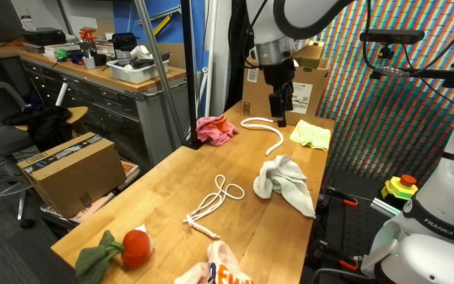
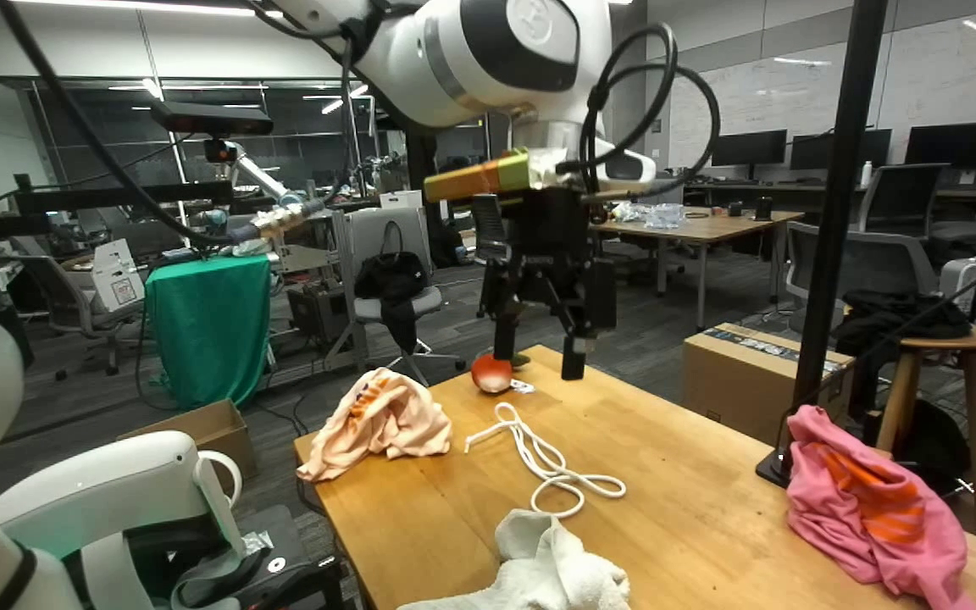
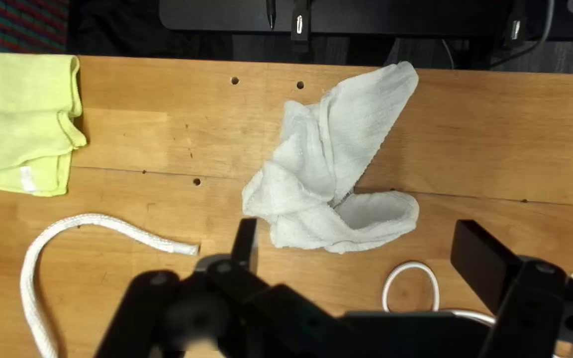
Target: Move the white rope to the right, move the radish to the left, move the peach shirt to the left, move the pink shirt to the right, move the yellow towel to the right, move the white towel forwards
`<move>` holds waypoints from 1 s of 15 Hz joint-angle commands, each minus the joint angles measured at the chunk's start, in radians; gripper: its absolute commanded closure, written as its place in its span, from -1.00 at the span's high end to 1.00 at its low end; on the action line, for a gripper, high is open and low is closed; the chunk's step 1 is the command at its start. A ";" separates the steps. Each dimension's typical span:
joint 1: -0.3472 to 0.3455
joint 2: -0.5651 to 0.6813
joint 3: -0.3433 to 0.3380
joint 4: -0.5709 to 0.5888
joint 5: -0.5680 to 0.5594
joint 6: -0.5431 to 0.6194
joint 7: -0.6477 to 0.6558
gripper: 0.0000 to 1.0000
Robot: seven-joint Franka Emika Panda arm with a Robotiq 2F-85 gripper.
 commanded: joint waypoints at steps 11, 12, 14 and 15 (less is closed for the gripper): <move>0.034 -0.423 -0.183 -0.056 0.278 -0.012 -0.518 1.00; 0.013 -0.384 -0.161 -0.034 0.249 -0.025 -0.455 1.00; 0.019 -0.400 -0.173 -0.044 0.253 -0.025 -0.489 1.00; 0.021 -0.403 -0.175 -0.046 0.254 -0.025 -0.494 1.00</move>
